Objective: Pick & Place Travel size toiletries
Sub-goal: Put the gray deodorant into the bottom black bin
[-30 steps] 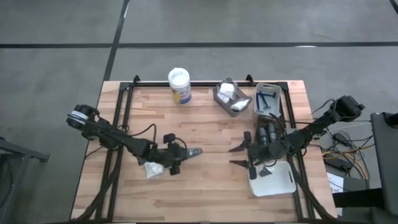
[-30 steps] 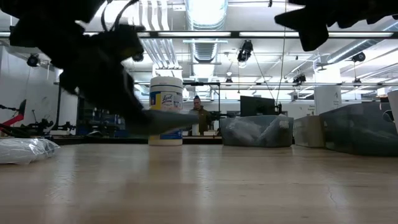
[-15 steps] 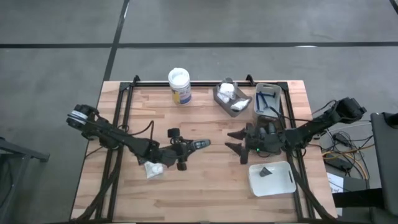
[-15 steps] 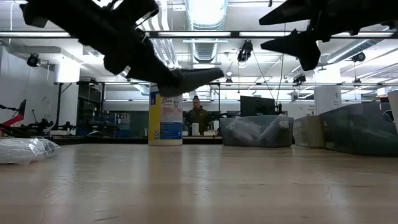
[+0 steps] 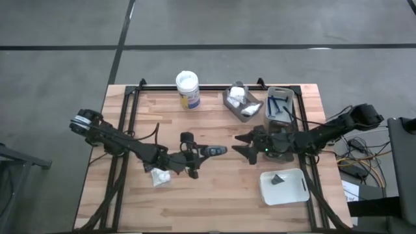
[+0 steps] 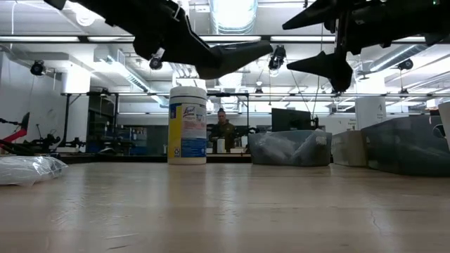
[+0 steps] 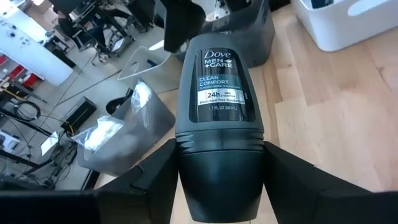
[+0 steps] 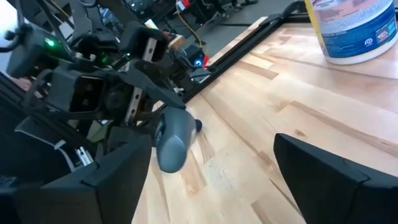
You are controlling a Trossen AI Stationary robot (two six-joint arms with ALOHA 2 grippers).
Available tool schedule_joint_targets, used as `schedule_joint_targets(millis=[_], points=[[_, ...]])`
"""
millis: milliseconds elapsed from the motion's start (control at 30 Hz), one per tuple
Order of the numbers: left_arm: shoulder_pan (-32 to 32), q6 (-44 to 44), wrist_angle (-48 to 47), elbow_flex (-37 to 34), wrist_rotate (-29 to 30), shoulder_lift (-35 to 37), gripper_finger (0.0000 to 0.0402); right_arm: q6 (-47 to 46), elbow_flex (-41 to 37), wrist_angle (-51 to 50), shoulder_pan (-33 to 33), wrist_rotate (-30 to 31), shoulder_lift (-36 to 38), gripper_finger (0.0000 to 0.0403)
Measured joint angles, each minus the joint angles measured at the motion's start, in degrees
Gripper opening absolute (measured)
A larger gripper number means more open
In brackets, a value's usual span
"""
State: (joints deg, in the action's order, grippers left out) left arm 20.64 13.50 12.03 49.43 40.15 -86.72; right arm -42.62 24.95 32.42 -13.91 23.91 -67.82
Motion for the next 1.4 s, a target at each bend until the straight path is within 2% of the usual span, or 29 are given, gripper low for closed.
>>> schedule_joint_targets(millis=[300, 600, 733, 867, 1200, 1400], points=[[-0.7, 2.9, 6.6, 1.3, -0.4, -3.1, 0.0206, 2.0, 3.5, 1.8, 0.0, -0.5, -5.5, 0.0328], [-0.9, 3.7, 6.7, 2.7, -0.4, -5.1, 0.0206, 8.2, 12.5, 0.5, 0.0, -6.4, -15.0, 0.0297], [-0.9, 3.7, 6.9, 2.7, -0.5, -5.1, 0.0206, 8.7, 16.1, -5.0, 0.1, -6.5, -17.5, 0.0282], [-0.9, 4.3, 7.5, 2.7, -0.4, -5.1, 0.0206, 8.6, 19.0, -10.8, 0.3, -6.6, -18.6, 0.0263], [-0.9, 4.8, 7.9, 2.7, -0.3, -5.1, 0.0207, 10.0, 19.8, -12.6, 0.4, -6.4, -18.0, 0.0192], [-1.0, 4.8, 7.8, 2.7, -0.3, -5.1, 0.0208, 10.0, 19.8, -12.8, 0.4, -6.4, -17.9, 0.0191]])
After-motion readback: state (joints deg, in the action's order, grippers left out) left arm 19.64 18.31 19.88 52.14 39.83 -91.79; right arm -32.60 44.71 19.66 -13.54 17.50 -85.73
